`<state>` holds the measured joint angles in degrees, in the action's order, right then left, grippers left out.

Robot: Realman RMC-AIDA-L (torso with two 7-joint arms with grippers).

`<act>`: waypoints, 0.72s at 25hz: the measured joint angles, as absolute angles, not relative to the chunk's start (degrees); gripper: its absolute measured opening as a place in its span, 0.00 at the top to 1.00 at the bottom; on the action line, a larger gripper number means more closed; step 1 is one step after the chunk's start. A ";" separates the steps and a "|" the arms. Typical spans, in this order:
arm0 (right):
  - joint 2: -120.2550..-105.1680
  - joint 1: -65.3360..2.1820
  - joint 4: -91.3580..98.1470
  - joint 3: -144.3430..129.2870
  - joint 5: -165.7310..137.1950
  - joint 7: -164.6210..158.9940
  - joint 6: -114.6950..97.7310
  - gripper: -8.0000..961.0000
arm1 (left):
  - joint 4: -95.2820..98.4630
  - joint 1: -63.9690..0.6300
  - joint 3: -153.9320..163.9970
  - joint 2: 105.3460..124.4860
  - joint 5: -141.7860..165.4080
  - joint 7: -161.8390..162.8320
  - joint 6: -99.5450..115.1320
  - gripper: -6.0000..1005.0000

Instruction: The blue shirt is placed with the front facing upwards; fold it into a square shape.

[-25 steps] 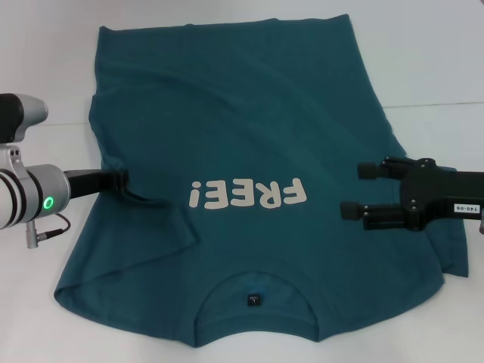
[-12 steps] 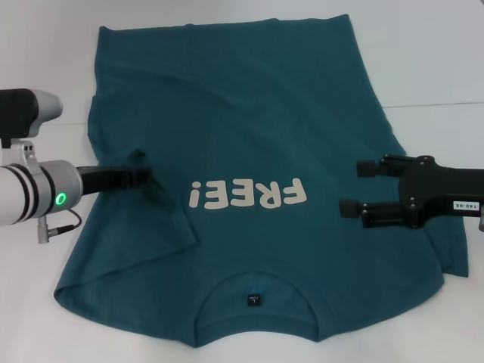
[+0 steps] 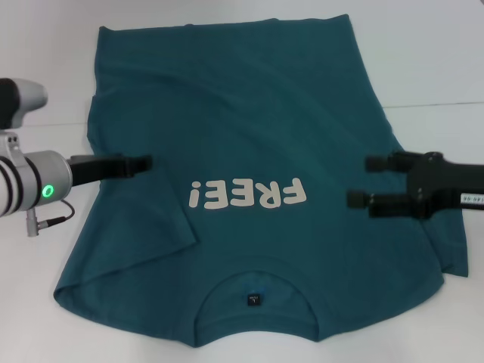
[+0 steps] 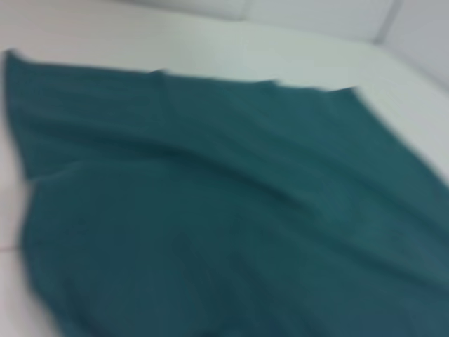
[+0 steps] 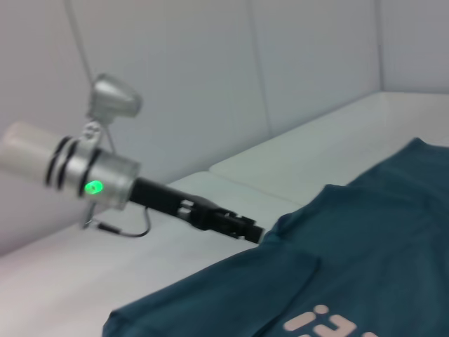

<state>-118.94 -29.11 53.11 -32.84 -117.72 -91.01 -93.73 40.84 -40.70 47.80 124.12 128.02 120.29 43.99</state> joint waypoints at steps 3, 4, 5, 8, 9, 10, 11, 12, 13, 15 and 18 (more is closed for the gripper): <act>-118.08 -29.21 54.39 -31.16 -117.65 -96.63 -93.86 0.02 | 44.56 -37.83 47.68 124.04 119.60 113.06 52.73 0.37; -117.78 -29.21 54.97 -30.12 -117.45 -98.03 -94.56 0.02 | 45.40 -36.86 47.59 124.00 116.36 110.22 55.57 0.35; -117.55 -29.16 55.47 -29.28 -117.14 -99.08 -95.24 0.02 | 45.95 -36.01 47.52 123.95 113.49 107.38 58.14 0.33; -116.74 -28.63 58.13 -26.03 -115.47 -104.40 -98.57 0.02 | 46.22 -32.88 47.32 123.82 103.00 95.30 66.83 0.27; -116.32 -28.60 59.08 -24.90 -115.28 -107.90 -99.10 0.02 | 45.62 -31.83 47.25 123.79 99.65 91.25 68.84 0.25; -115.81 -28.59 60.02 -23.62 -115.20 -112.31 -99.59 0.02 | 44.93 -31.18 47.20 123.74 97.51 88.60 69.68 0.22; -115.18 -28.54 60.91 -22.33 -115.35 -117.57 -99.27 0.02 | 44.12 -30.42 47.13 123.72 95.82 86.38 70.08 0.20; -114.53 -28.43 61.37 -21.33 -115.91 -123.34 -98.97 0.02 | 43.40 -29.87 47.10 123.73 94.57 84.59 70.23 0.18; -113.00 -27.84 61.80 -19.42 -117.73 -135.12 -98.07 0.02 | 42.62 -29.61 47.06 123.67 94.40 83.83 70.06 0.16; -112.19 -27.43 61.82 -18.61 -118.77 -140.74 -97.71 0.02 | 41.41 -29.44 47.06 123.49 94.42 83.27 69.80 0.14; -110.82 -25.55 61.54 -17.26 -122.18 -149.75 -97.98 0.02 | 39.84 -29.49 47.24 123.25 94.64 82.28 69.71 0.11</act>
